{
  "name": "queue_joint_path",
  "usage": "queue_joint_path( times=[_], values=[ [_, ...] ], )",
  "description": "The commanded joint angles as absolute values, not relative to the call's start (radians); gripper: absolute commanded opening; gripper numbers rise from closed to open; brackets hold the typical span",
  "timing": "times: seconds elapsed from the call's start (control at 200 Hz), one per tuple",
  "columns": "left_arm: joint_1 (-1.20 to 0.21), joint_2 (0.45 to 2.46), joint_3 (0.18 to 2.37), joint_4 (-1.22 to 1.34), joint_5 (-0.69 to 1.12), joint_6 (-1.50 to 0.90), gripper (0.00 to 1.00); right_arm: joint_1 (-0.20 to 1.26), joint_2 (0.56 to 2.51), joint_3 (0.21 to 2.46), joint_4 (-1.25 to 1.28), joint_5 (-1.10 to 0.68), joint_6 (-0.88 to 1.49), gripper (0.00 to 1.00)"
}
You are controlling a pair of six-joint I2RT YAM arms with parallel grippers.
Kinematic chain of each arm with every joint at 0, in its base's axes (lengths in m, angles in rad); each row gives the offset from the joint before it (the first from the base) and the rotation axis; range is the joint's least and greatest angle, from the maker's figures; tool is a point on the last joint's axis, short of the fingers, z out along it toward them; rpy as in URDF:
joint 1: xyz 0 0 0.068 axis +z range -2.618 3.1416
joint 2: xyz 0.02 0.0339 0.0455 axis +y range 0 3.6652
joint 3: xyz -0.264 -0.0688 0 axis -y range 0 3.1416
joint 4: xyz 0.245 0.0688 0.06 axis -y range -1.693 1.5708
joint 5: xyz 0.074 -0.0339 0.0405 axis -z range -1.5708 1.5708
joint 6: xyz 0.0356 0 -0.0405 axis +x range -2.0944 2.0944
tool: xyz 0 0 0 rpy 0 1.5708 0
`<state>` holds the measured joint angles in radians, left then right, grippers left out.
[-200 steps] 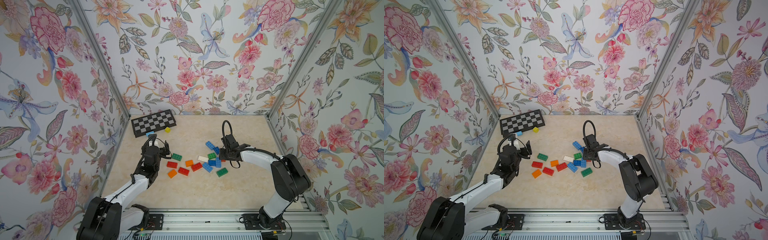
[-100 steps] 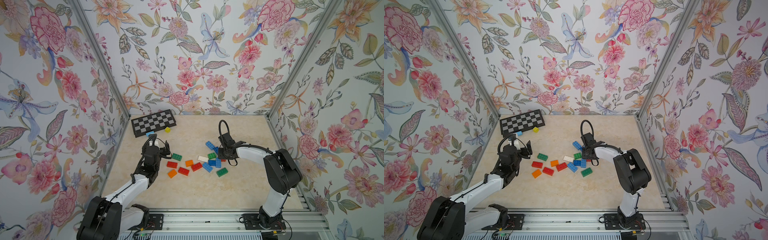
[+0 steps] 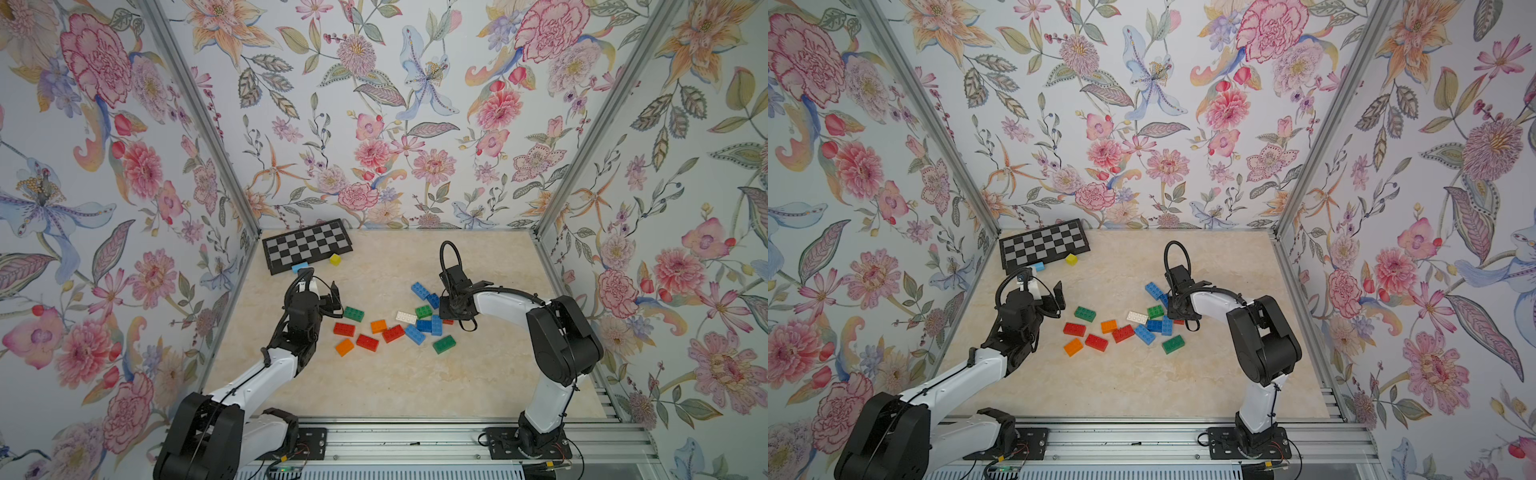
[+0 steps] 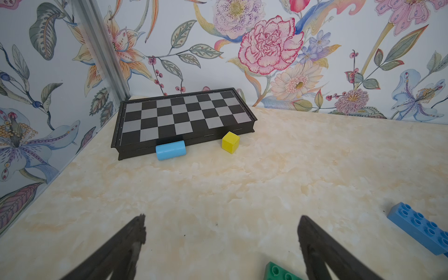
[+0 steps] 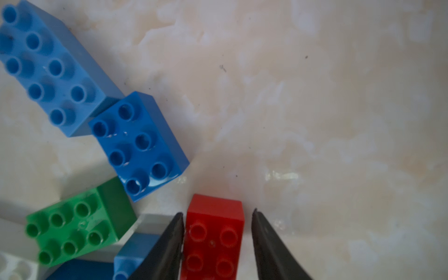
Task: Assemble a rectangle with lego
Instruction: Move the lego brick at the center of the board.
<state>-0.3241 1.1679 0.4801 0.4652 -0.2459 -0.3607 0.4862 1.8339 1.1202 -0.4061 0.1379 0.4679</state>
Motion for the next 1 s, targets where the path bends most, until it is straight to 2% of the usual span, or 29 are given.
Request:
queue_joint_path(
  times=[0.0, 0.08, 0.235, 0.31, 0.635, 0.996],
  values=[
    [-0.331, 1.177, 0.485, 0.485, -0.251, -0.387, 0.99, 0.497, 1.844, 1.117, -0.455, 0.144, 0.467, 0.48],
    [-0.332, 1.177, 0.483, 0.486, -0.250, -0.390, 0.99, 0.499, 1.840, 1.111, -0.458, 0.144, 0.466, 0.41],
    [-0.332, 1.174, 0.482, 0.489, -0.249, -0.394, 0.99, 0.494, 1.820, 1.110, -0.473, 0.141, 0.447, 0.16],
    [-0.333, 1.164, 0.477, 0.492, -0.246, -0.394, 0.99, 0.477, 1.796, 1.106, -0.482, 0.138, 0.422, 0.11],
    [-0.331, 1.066, 0.425, 0.550, -0.246, -0.383, 0.99, 0.314, 1.736, 1.086, -0.494, 0.087, 0.322, 0.09],
    [-0.332, 1.057, 0.469, 0.468, -0.273, -0.403, 0.99, 0.297, 1.794, 1.144, -0.506, 0.078, 0.268, 0.08]
  ],
)
